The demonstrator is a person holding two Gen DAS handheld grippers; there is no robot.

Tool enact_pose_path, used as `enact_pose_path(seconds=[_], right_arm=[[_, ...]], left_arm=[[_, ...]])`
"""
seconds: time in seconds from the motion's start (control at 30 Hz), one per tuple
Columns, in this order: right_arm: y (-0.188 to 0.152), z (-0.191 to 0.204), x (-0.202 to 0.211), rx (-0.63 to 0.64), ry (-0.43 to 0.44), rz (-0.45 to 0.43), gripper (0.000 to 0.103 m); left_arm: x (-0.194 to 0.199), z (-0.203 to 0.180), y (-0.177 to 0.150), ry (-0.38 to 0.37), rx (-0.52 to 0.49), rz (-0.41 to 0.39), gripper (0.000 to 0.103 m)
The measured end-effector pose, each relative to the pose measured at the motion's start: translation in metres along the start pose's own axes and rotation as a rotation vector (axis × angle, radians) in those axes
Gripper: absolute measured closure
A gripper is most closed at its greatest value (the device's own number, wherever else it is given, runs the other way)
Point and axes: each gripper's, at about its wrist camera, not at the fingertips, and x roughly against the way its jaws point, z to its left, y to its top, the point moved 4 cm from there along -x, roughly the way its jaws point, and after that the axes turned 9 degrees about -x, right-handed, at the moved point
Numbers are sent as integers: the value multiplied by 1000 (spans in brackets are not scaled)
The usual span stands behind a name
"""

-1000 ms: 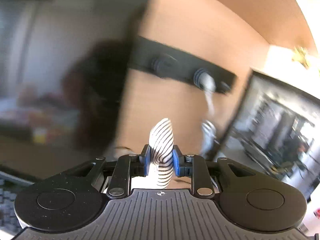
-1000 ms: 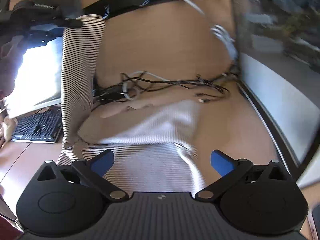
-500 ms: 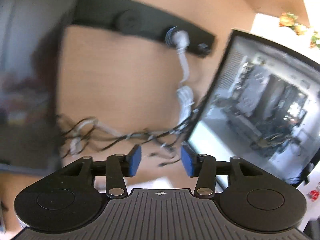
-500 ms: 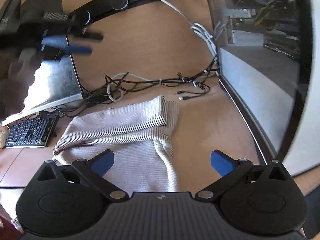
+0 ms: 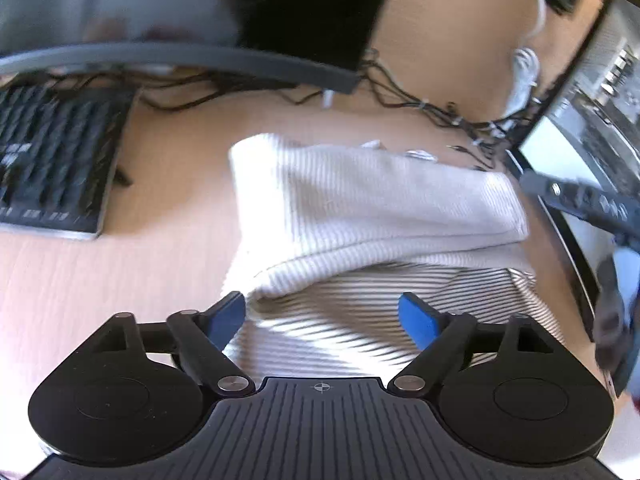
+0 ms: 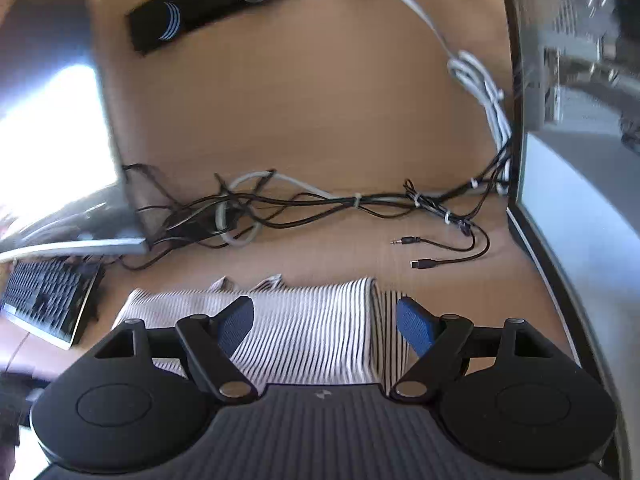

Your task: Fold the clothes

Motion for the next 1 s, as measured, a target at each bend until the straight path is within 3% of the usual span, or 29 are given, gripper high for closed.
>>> enact_pose_path(seconds=[0.1,0.17,0.2,0.27,0.3,0.33,0.53,0.77,0.93,1.0], right_arm=[[1,-6,-33,-2,-46,79,24],[-3,-4,-43,18,-61,115,29],[-6,-1,-44,34,-60,124,46],[-13,6,-46,65,-59,144,61],[-15,9,-46,81,-57,150,81],[-14,12,-40,97,-46,138,91],[1,10,-3,77,16,81,92],[-32,-27,-24,-28,-54,172,90],[-19,-29,-17,20,-118,116,76],[-9,-24,-6,11,-78,86,71]], left_arm=[[7,5,-5,15,6,-21,8],[10,4,-5,19,0,-32,7],[11,2,-4,22,-9,-34,6],[11,-1,-2,28,-27,-38,5],[11,-3,-2,32,-37,-39,4],[11,-4,0,31,-42,-40,4],[4,-10,10,20,-59,-42,4],[0,-17,22,26,-121,-36,2],[-1,-22,27,29,-175,-37,2],[-1,-25,31,1,-179,-45,2]])
